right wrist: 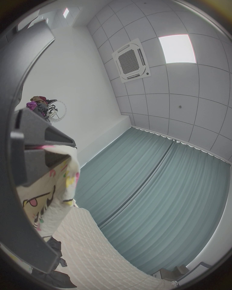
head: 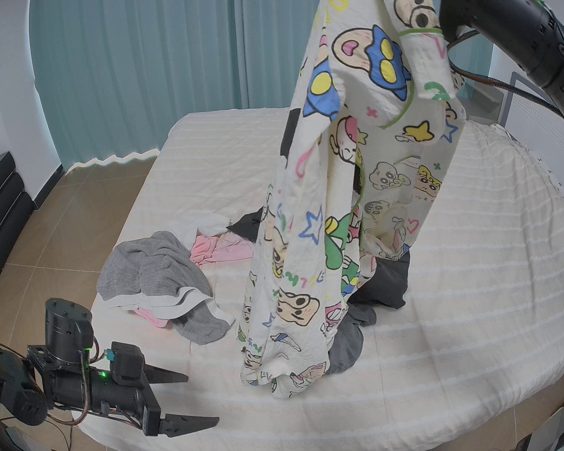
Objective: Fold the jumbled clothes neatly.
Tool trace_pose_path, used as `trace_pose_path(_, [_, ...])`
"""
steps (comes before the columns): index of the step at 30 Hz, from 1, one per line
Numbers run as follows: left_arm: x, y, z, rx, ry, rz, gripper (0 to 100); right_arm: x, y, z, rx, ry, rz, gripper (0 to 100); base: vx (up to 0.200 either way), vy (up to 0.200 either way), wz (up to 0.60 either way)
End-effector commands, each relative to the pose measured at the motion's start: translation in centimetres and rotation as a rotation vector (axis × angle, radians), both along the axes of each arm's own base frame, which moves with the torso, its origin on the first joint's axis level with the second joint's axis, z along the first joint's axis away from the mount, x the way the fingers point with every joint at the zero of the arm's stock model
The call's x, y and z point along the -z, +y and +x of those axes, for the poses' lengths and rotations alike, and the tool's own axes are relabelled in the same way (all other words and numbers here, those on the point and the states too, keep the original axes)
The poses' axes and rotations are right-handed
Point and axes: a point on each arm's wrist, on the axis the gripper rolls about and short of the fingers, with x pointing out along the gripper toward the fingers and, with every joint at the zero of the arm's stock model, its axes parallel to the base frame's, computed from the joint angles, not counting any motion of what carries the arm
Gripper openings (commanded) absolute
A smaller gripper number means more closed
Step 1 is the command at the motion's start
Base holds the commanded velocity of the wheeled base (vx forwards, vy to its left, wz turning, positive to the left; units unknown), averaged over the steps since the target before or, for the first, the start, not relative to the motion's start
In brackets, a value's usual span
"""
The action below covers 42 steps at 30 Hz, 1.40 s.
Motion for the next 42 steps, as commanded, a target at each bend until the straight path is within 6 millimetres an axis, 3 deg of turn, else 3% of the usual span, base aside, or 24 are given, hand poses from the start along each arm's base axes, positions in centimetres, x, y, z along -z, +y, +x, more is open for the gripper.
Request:
trace_pose_path(1, [1.9,-1.5,0.1,0.047,0.153,-0.006,100,-0.3,-0.3,-0.2,-0.006,0.004,0.017,0,0.0,0.0,0.0])
trace_pose_path(9, [0.8,-3.7,0.5,-0.152,0.471,-0.264,100,-0.6,-0.9,-0.5,-0.019,0.013,0.053,0,0.0,0.0,0.0])
trace_pose_path(10, [-0.3,-4.3,1.4,-0.267,0.565,-0.392,100,-0.7,-0.9,-0.6,-0.024,0.018,0.06,0,0.0,0.0,0.0])
trace_pose_path(14, [-0.9,-4.7,2.4,-0.389,0.574,-0.483,100,-0.5,-0.9,-0.5,-0.022,0.021,0.055,0,0.0,0.0,0.0])
trace_pose_path(18, [1.6,-4.4,3.1,-0.339,0.304,-0.308,100,-0.4,-1.0,-0.2,-0.011,0.028,0.049,0,0.0,0.0,0.0])
trace_pose_path(19, [3.1,-3.4,4.1,-0.31,0.176,-0.194,100,-0.2,-0.9,-0.1,-0.011,0.032,0.044,0,0.0,0.0,0.0])
trace_pose_path(23, [5.1,-2.0,6.2,-0.188,-0.096,0.019,100,0.2,-0.8,0.0,-0.011,0.041,0.032,0,0.0,0.0,0.0])
trace_pose_path(28, [4.5,-3.7,6.1,-0.118,-0.154,0.008,100,0.7,-0.7,0.1,-0.014,0.053,0.018,0,0.0,0.0,0.0])
trace_pose_path(33, [3.8,-4.5,7.4,-0.142,-0.264,-0.018,100,1.2,-0.5,0.2,-0.016,0.062,0.003,0,0.0,0.0,0.0])
trace_pose_path(42, [5.4,-6.3,9.2,-0.087,-0.408,-0.023,100,1.3,-0.5,0.2,-0.021,0.061,0.0,0,0.0,0.0,0.0])
